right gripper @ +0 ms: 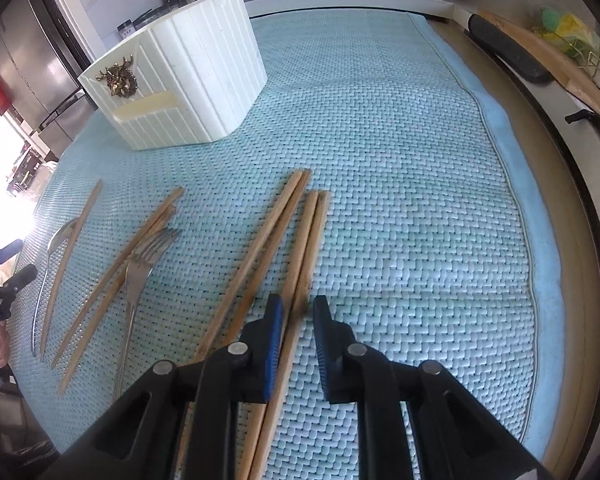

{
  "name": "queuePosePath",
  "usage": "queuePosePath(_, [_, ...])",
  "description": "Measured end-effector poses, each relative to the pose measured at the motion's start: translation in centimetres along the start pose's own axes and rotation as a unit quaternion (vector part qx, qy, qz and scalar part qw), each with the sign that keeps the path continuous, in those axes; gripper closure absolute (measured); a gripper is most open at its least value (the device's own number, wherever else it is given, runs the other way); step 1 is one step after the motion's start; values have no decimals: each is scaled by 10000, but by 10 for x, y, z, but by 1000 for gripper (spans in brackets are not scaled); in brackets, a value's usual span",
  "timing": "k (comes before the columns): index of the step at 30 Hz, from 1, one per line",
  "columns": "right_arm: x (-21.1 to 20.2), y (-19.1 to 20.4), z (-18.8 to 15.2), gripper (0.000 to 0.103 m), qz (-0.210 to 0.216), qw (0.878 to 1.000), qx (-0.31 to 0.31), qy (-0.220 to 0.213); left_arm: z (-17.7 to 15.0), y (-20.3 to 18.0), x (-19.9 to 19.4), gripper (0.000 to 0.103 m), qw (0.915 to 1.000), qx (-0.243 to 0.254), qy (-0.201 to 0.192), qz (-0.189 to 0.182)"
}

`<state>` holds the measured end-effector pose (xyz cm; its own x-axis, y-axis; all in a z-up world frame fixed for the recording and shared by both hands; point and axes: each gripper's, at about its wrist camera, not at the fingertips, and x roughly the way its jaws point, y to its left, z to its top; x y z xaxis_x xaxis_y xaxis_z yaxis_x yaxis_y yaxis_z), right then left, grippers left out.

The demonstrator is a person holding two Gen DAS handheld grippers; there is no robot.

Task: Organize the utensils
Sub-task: 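Lower the left tool over the metal spoon and close on its handle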

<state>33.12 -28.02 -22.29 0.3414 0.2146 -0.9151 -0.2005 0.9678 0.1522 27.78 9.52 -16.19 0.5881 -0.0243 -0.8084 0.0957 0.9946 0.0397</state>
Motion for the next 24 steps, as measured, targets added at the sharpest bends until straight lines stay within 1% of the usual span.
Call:
queuePosePath(2, [5, 1, 8, 89, -50, 10000, -11, -5, 1, 2, 1, 1, 10000, -34, 1, 1])
queuePosePath(3, [6, -1, 11, 89, -9, 10000, 72, 4, 1, 3, 0, 1, 10000, -49, 1, 4])
queuePosePath(5, [5, -5, 14, 87, 257, 9993, 276, -44, 1, 6, -3, 1, 10000, -86, -25, -7])
queuePosePath(6, [2, -6, 14, 87, 319, 9989, 329, -88, 1, 8, -5, 1, 9999, -107, -45, -31])
queuePosePath(8, [-3, -10, 14, 87, 259, 9986, 399, -236, 0, 10, -9, 1, 9998, -135, -75, -86])
queuePosePath(10, [-3, -14, 16, 87, 126, 9989, 366, -269, 0, 10, -9, 1, 9998, -127, -84, -103])
queuePosePath(12, [3, -15, 18, 86, 67, 9995, 257, -164, -1, 9, -9, 1, 9999, -98, -92, -77])
queuePosePath(16, [10, -11, 23, 86, 167, 9997, 129, -106, -2, 7, -8, 1, 9999, -72, -69, -49])
queuePosePath(17, [14, -5, 23, 86, 197, 9998, 68, -68, -2, 7, -7, 1, 9999, -75, -57, -51])
queuePosePath(20, [14, 10, 26, 86, 21, 9998, -178, 41, -3, 5, -5, 1, 10000, -70, -20, -21])
queuePosePath(23, [21, 10, 32, 88, -126, 9996, -154, 185, -3, 6, -4, 1, 10000, -84, 0, -2])
queuePosePath(24, [21, 9, 32, 92, -161, 9996, -152, 175, -3, 7, -5, 1, 10000, -94, -1, -3])
